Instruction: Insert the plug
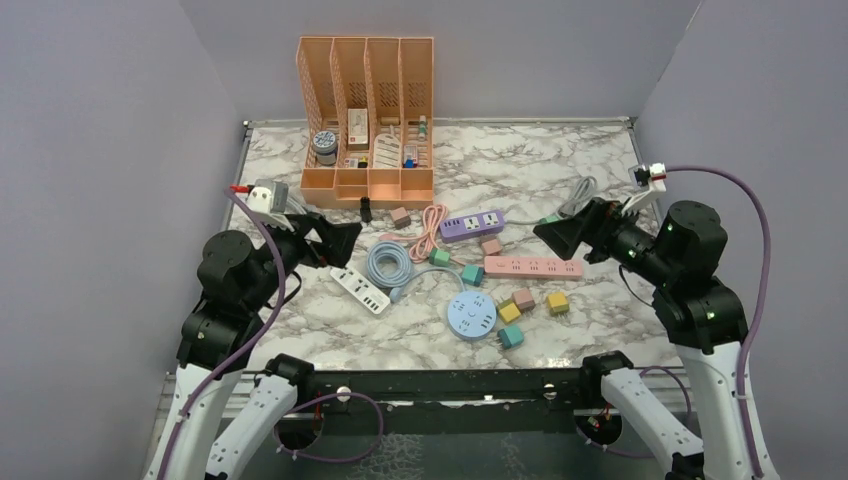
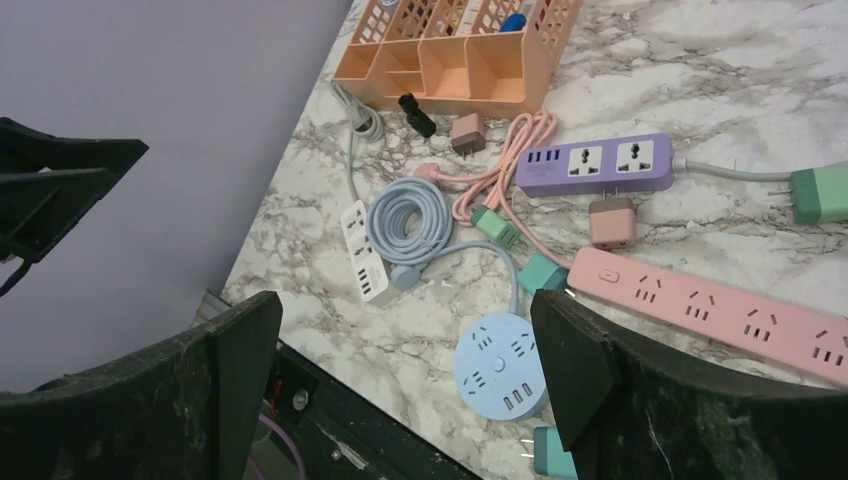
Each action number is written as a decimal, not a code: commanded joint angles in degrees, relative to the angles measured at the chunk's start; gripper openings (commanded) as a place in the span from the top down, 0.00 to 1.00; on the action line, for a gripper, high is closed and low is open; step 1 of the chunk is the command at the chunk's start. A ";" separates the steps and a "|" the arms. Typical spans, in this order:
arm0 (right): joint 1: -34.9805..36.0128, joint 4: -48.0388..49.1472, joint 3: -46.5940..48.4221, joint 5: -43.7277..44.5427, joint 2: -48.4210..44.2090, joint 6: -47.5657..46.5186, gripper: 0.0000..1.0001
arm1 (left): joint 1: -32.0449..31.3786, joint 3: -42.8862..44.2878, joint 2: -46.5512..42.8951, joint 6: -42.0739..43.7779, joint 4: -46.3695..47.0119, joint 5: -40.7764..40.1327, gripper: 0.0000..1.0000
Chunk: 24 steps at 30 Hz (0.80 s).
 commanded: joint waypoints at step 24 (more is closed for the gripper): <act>-0.08 19.85 -22.96 -12.31 7.50 3.49 0.23 | -0.44 -16.32 -6.87 -11.64 3.14 -0.17 0.00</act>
